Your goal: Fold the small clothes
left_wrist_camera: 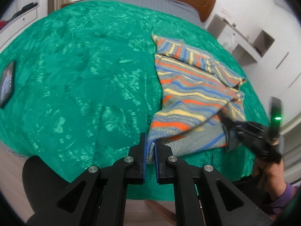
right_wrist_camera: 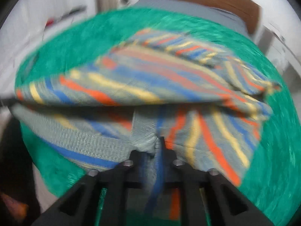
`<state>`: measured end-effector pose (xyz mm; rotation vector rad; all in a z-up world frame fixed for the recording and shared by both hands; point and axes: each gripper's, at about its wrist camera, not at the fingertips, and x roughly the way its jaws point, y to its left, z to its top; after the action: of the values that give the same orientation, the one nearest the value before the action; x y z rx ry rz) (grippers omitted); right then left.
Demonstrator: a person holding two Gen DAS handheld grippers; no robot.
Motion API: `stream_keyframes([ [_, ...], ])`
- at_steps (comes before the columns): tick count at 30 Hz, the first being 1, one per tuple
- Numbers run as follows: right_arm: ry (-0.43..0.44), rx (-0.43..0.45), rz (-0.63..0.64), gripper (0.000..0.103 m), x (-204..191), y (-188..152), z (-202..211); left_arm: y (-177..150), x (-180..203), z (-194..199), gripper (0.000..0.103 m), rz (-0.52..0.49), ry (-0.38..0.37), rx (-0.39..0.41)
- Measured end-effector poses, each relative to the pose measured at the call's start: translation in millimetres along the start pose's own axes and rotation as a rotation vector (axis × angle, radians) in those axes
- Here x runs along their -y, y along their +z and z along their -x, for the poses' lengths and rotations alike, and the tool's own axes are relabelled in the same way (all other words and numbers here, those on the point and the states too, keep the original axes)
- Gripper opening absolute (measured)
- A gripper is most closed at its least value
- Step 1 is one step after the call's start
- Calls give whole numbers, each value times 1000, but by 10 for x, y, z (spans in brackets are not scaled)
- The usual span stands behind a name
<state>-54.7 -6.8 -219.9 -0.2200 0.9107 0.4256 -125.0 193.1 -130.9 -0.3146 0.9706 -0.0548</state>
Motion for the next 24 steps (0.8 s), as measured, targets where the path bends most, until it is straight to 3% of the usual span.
stream_keyframes([
  [5, 35, 93, -130, 8, 465, -276, 985, -59, 95, 88, 5, -57, -9, -3],
  [10, -4, 85, -225, 7, 801, -676, 1577, -159, 179, 181, 5, -89, -23, -17],
  [15, -69, 68, -334, 6, 1076, -1005, 1704, -215, 219, 266, 5, -90, -29, -18],
  [19, -112, 13, -351, 5, 1185, -1142, 1644, -288, 253, 237, 5, -124, -10, -42],
  [24, -88, -132, -444, 5, 1395, -1408, 1238, -411, 117, -194, 9, -105, 30, -143],
])
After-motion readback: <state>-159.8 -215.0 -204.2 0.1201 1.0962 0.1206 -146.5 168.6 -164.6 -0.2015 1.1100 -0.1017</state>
